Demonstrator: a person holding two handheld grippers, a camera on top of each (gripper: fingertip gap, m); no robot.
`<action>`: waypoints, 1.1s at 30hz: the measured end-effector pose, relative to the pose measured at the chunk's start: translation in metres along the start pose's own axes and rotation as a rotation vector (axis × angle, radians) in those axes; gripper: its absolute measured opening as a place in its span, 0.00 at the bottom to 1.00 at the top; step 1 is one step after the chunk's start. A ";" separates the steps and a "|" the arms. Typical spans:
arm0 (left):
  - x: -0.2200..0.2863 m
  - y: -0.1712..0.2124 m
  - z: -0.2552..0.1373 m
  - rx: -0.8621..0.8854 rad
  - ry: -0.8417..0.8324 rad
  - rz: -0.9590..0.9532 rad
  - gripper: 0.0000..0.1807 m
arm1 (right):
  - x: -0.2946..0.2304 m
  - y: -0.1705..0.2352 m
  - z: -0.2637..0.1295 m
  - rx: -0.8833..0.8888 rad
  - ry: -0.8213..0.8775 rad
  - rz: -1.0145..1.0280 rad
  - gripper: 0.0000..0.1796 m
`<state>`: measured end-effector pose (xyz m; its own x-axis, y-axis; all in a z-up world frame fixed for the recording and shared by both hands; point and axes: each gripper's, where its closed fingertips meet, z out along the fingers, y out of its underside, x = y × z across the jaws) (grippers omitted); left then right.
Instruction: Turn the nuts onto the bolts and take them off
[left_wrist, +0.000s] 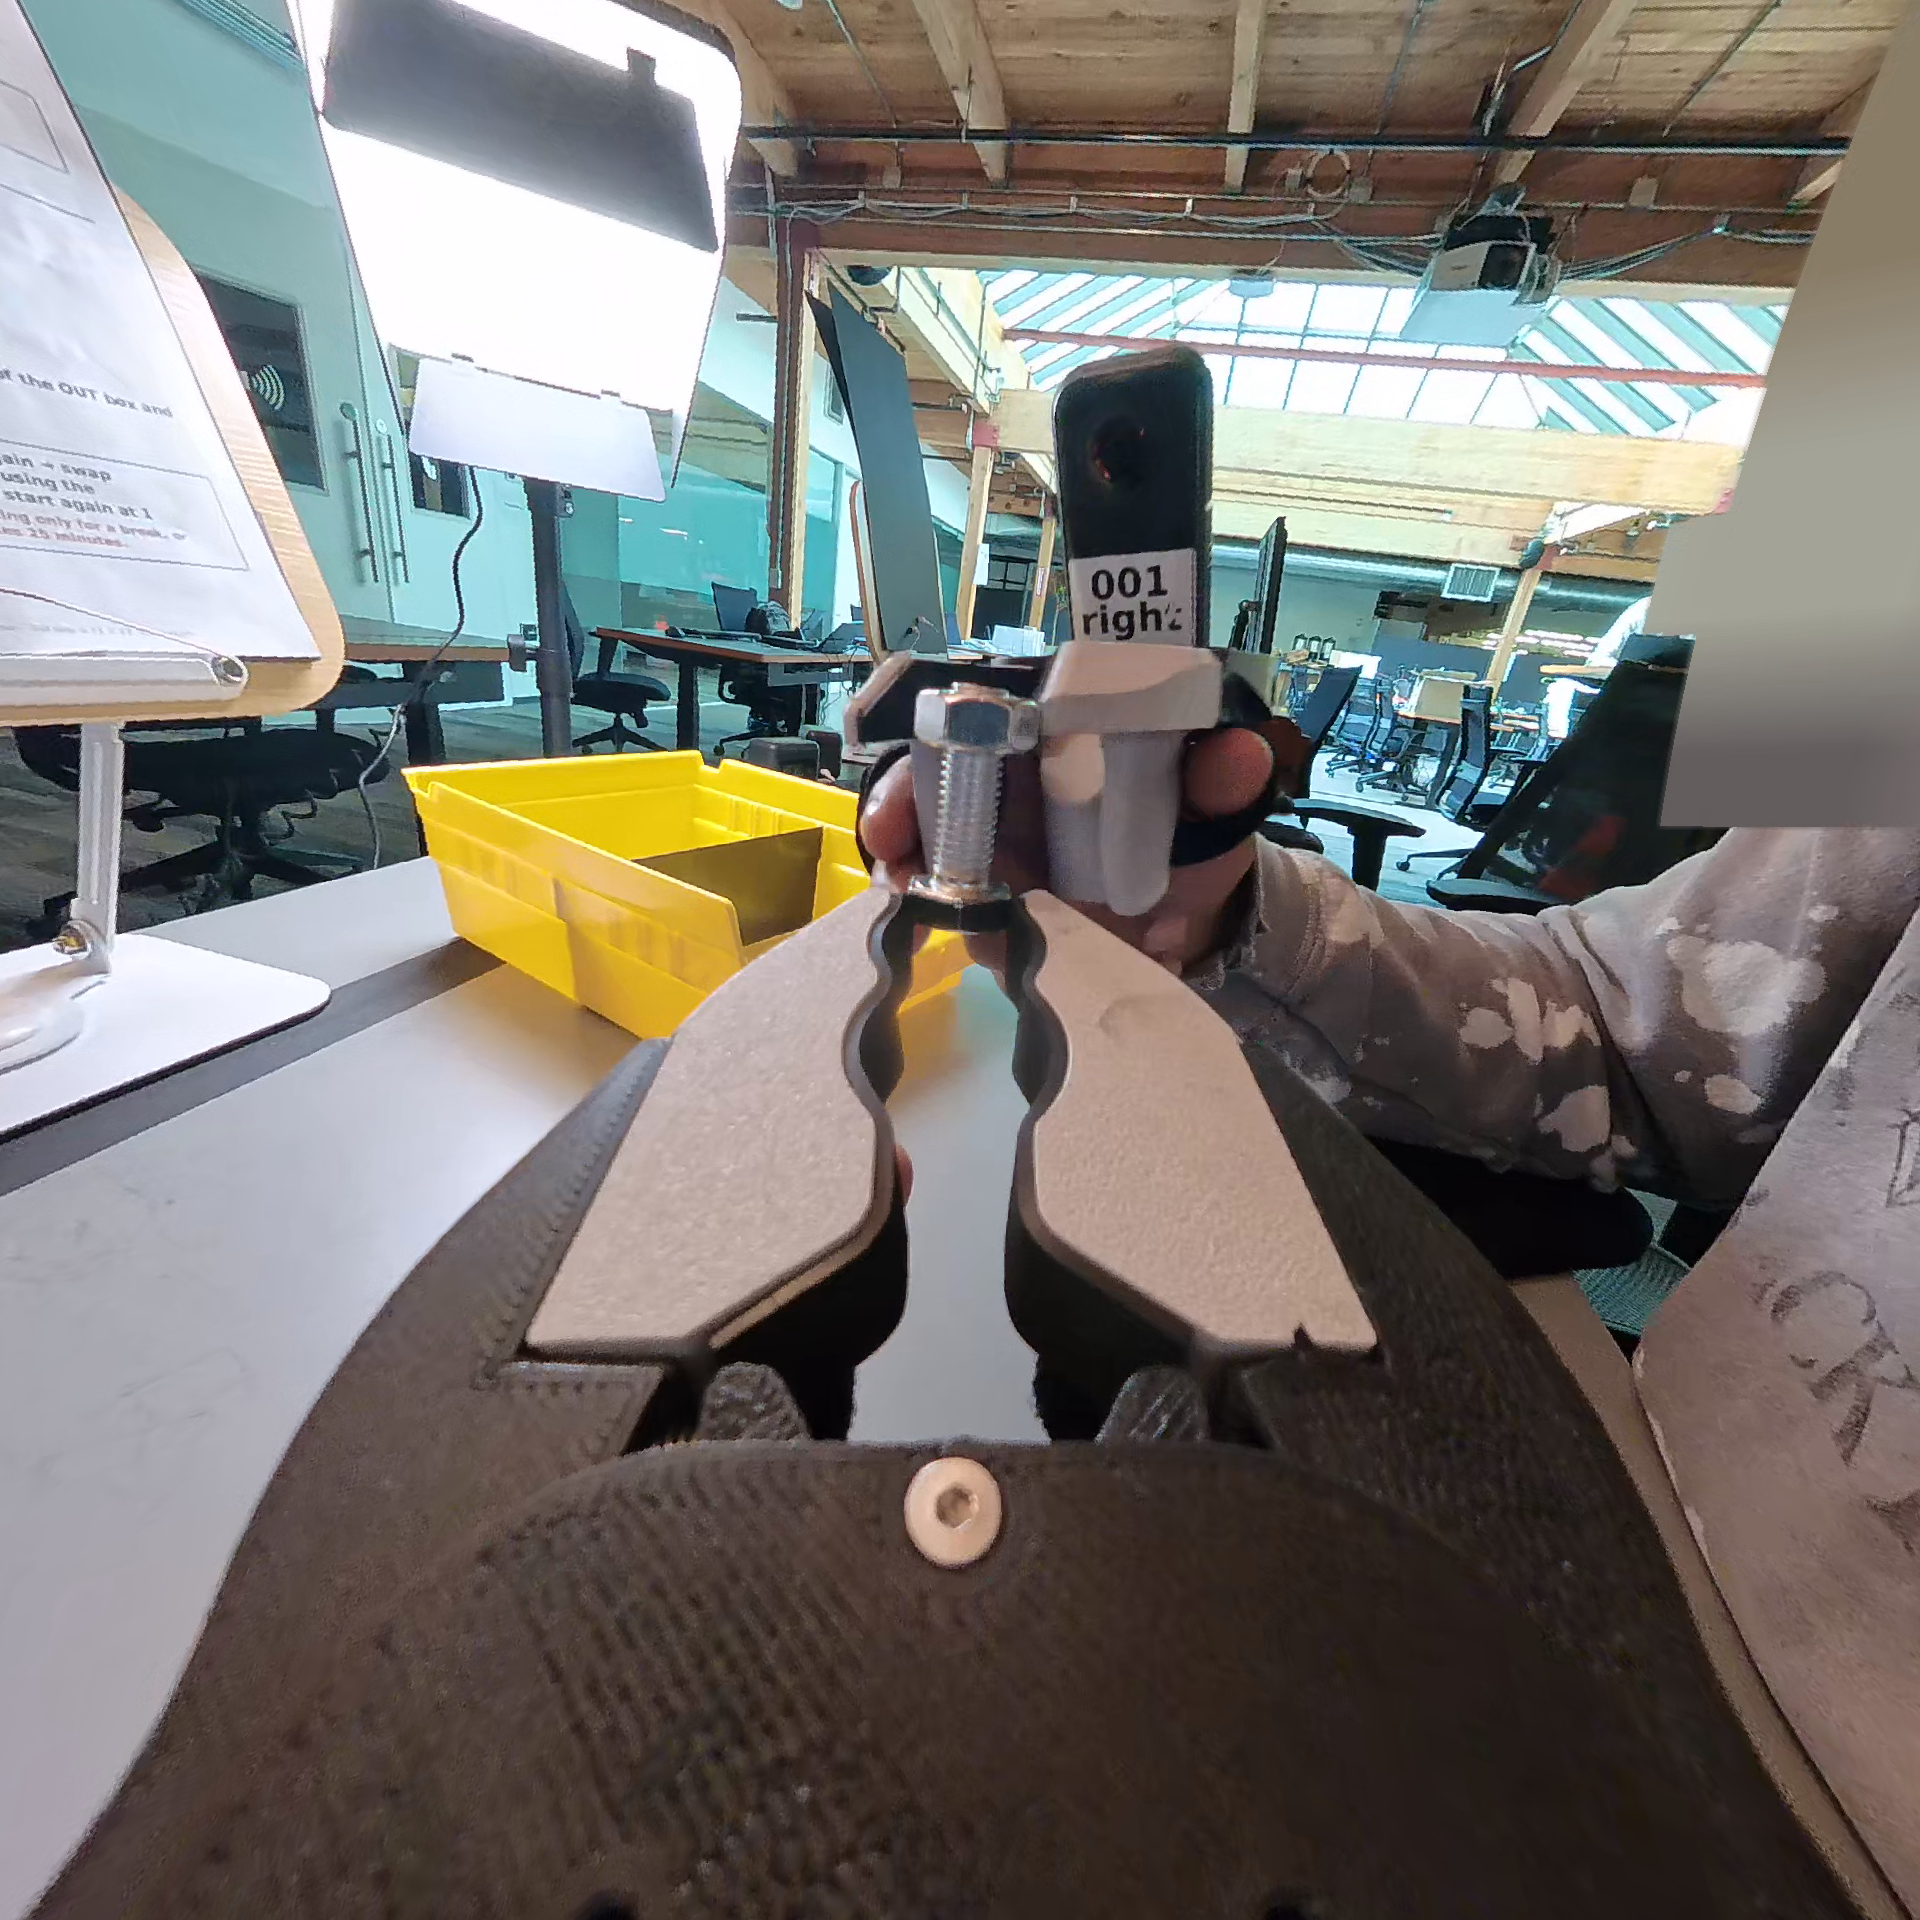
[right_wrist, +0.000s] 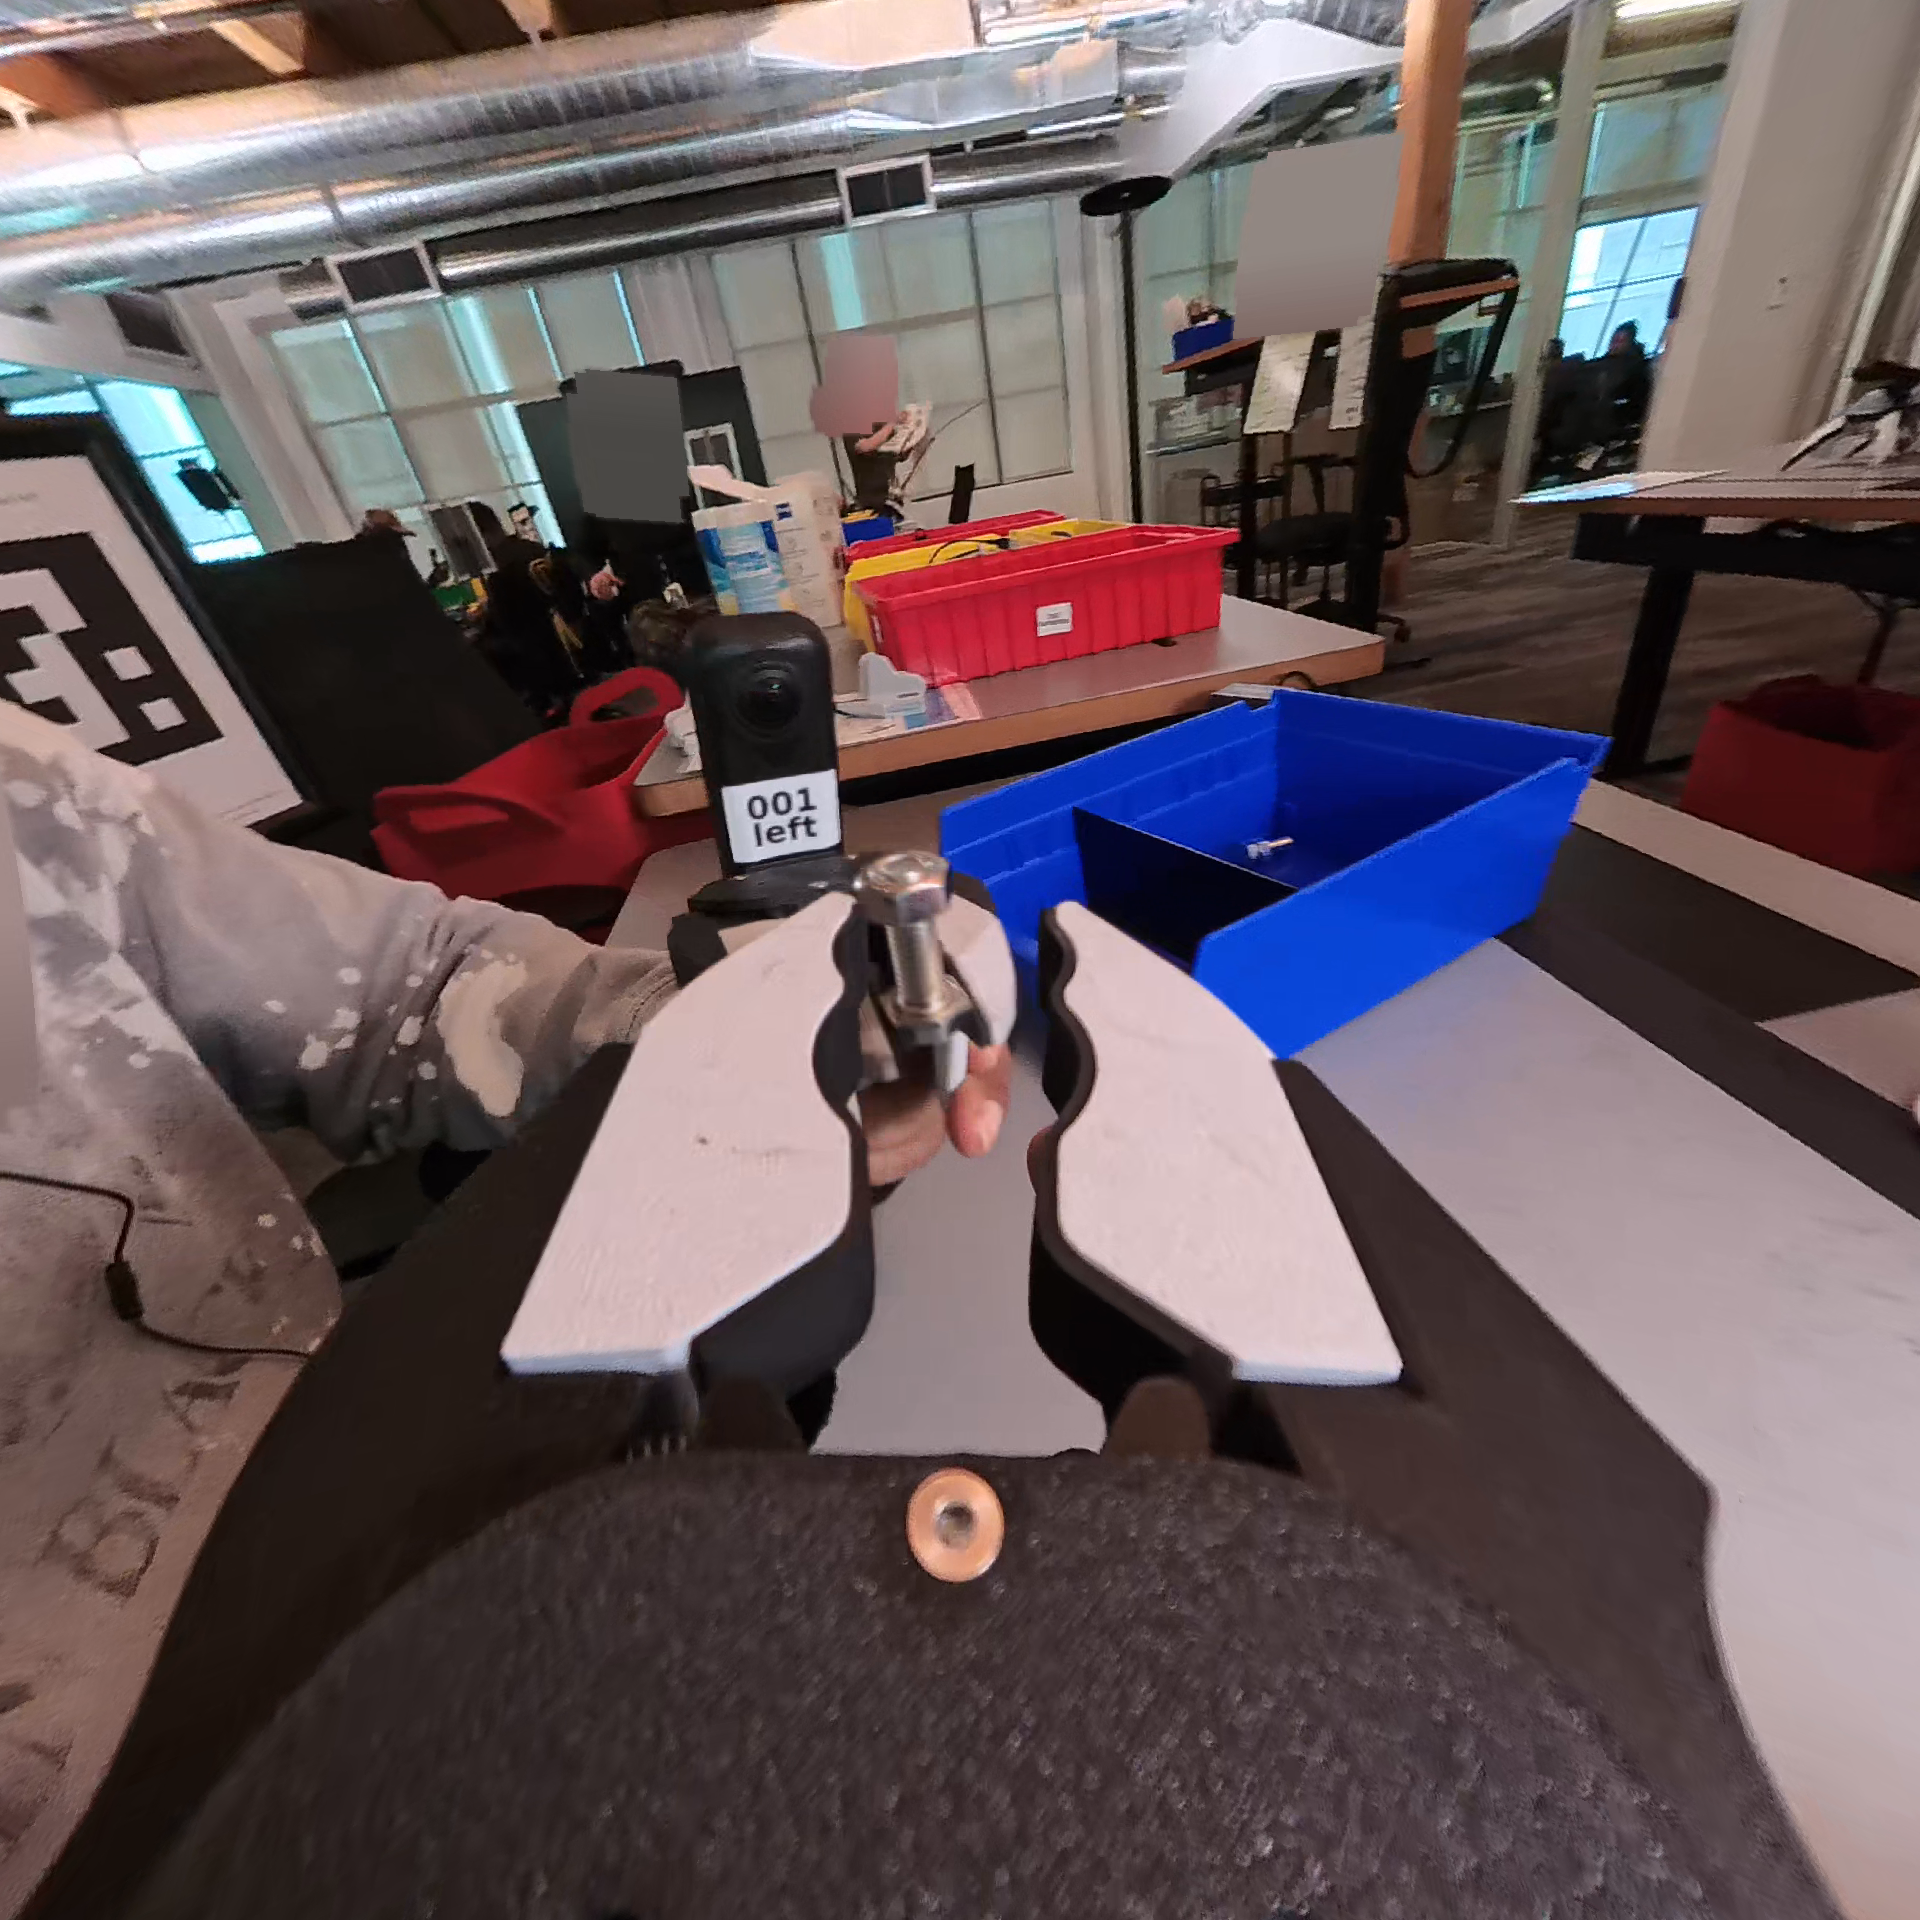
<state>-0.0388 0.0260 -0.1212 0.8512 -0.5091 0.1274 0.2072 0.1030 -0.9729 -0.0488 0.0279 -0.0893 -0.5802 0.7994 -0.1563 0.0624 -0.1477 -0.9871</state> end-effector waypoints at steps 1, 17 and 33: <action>0.001 0.001 0.001 -0.005 0.000 0.005 0.10 | -0.003 0.002 0.003 -0.009 -0.005 -0.007 0.18; 0.002 -0.004 -0.002 0.019 0.015 0.000 0.10 | 0.017 -0.004 -0.005 0.011 0.119 -0.010 0.08; 0.001 -0.003 -0.001 0.009 -0.003 0.004 0.10 | 0.011 -0.007 -0.005 0.032 0.073 -0.004 0.13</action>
<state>-0.0395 0.0243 -0.1186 0.8533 -0.5065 0.1237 0.2079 0.1130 -0.9716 -0.0509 0.0405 -0.0845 -0.5195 0.8403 -0.1553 0.0338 -0.1614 -0.9863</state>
